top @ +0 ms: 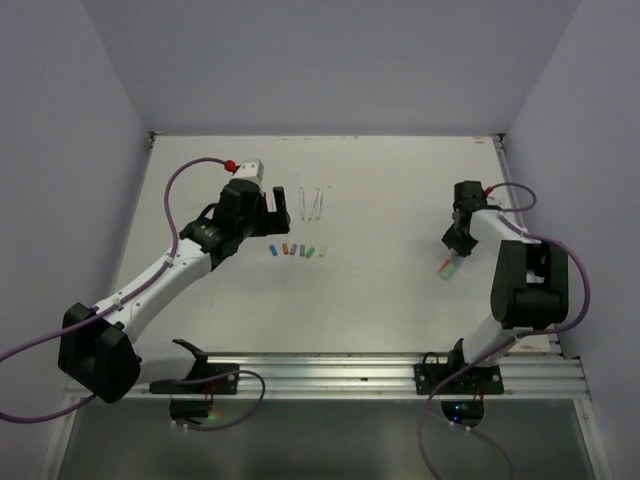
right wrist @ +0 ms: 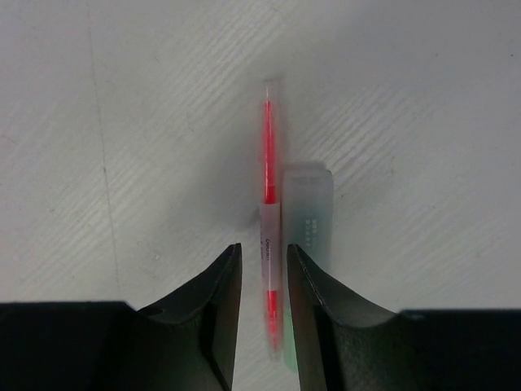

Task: Open the pen caps

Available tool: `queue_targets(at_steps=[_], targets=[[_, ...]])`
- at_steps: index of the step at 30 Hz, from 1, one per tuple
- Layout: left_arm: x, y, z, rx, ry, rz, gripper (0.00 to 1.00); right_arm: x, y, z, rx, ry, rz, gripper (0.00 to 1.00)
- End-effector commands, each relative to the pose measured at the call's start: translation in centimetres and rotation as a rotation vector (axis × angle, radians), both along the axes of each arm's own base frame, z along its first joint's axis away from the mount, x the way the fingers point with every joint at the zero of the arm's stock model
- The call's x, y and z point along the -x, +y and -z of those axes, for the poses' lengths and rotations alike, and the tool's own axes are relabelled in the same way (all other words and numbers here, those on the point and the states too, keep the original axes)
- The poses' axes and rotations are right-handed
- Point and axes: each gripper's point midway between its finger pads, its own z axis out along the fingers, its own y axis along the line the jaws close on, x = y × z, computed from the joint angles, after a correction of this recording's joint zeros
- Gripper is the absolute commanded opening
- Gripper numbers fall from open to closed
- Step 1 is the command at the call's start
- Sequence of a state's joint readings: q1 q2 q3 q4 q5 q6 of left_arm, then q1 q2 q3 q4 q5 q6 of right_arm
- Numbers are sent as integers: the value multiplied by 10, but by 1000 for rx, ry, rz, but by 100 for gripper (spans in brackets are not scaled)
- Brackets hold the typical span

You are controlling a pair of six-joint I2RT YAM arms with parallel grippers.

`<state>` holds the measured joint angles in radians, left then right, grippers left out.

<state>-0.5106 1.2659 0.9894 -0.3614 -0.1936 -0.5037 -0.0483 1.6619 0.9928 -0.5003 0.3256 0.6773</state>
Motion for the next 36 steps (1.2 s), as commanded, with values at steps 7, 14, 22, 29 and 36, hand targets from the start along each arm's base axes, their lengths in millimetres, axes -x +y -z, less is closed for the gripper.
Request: queue_targets(at_steps=[7, 14, 22, 29, 36], targets=[[-11, -3, -20, 20, -62, 5, 100, 3, 5, 21, -40, 41, -18, 30], [-11, -5, -19, 29, -58, 11, 100, 1, 11, 32, -73, 65, -48, 22], [-12, -16, -22, 67, -55, 47, 100, -24, 43, 15, -137, -42, -213, 0], [-9, -56, -36, 210, -32, 195, 100, -54, 148, -43, -207, -292, -569, 0], [-11, -82, -47, 339, -17, 259, 97, -47, 267, -117, -425, -622, -927, 0]])
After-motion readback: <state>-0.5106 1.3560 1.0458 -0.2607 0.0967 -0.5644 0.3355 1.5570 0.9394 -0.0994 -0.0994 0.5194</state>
